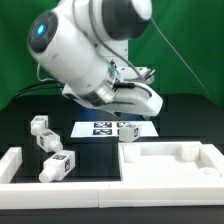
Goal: Assemble one leg
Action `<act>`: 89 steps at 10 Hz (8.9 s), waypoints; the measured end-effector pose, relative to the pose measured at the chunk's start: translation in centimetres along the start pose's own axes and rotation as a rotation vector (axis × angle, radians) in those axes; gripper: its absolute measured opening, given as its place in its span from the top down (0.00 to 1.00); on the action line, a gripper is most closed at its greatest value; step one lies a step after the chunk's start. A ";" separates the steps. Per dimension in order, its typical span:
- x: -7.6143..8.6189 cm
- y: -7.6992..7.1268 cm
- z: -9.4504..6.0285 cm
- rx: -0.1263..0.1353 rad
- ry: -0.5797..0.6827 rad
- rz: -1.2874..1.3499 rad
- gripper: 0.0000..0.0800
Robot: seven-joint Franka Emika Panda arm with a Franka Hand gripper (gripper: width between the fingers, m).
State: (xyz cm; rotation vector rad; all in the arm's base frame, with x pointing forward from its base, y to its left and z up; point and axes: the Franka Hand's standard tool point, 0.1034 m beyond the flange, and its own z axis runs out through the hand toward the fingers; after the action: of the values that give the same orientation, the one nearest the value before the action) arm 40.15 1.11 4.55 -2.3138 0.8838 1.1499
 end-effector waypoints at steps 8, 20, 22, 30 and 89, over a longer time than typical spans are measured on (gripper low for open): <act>1.1 1.4 2.7 -0.015 -0.159 0.046 0.19; -4.4 -4.7 -2.9 -0.011 -0.068 -0.097 0.65; -3.9 -5.6 -3.5 0.004 0.065 -0.128 0.65; -3.7 -13.2 -9.7 -0.123 0.718 -0.411 0.65; 4.5 -23.6 -8.6 -0.408 0.798 -0.663 0.25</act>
Offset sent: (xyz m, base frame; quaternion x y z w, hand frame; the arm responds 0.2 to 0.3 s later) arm -0.0058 0.0020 -0.0147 -0.0115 -0.0142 0.0014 0.9998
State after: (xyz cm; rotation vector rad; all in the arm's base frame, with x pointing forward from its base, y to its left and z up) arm 63.37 11.23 7.72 -3.0952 0.0165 0.1021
